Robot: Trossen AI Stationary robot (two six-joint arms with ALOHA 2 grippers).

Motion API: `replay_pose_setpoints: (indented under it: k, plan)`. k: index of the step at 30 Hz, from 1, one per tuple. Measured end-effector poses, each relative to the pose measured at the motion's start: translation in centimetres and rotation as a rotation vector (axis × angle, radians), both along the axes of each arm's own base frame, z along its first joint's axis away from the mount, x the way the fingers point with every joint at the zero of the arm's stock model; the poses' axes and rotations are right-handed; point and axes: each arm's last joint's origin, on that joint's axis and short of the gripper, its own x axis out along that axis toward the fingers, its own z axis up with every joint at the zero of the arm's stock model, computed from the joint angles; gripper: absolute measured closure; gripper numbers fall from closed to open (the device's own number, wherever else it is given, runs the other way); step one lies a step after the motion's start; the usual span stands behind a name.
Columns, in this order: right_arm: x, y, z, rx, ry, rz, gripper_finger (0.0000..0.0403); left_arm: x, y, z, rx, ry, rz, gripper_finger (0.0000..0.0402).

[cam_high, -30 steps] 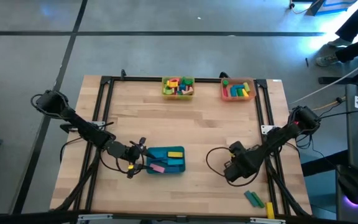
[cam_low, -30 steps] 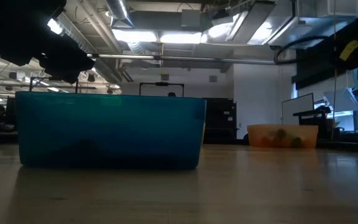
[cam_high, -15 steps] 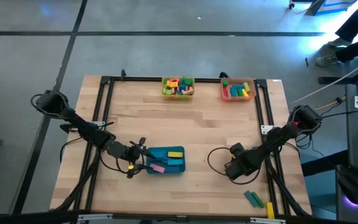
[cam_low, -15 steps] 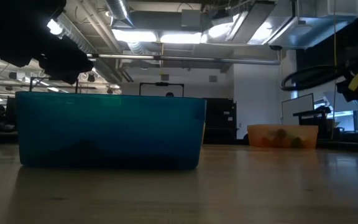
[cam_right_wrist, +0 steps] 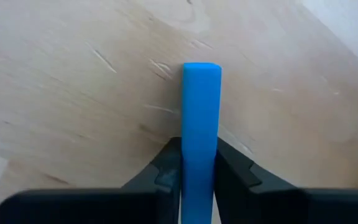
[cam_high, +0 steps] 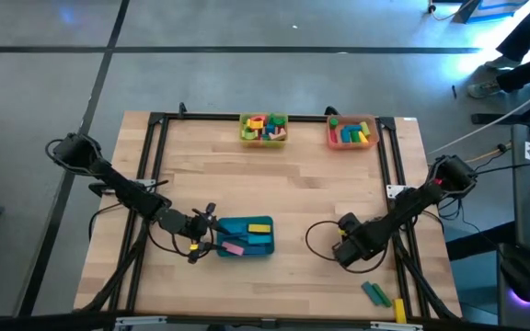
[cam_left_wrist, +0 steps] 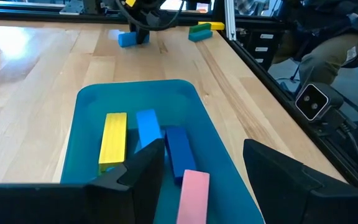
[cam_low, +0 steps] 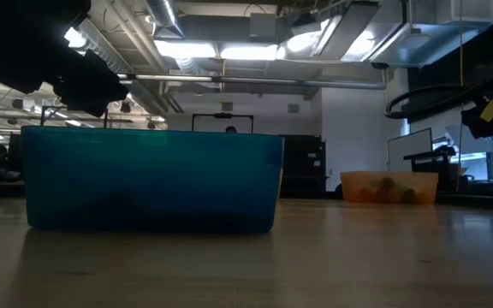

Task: Sort blocks by size
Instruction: Put the blue rectangular block into the blue bin

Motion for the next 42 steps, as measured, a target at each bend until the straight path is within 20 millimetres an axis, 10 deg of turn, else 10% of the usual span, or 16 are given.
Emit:
replay_pose_setpoints:
  k: [9,23,42]
  plan:
    - [3.5,0.8,2.7,0.026,-0.18,0.096,0.0336,0.0,0.0,0.0,-0.002,-0.003,0.001,0.0199]
    - [13.0,1.6,9.0,-0.198,-1.026,0.613,0.033,0.0,0.0,0.0,-0.009,-0.001,0.004,0.0199]
    - [18.9,-1.3,3.4,-0.289,-1.115,0.829,0.0328,0.0,0.0,0.0,-0.022,0.003,0.009,0.0199]
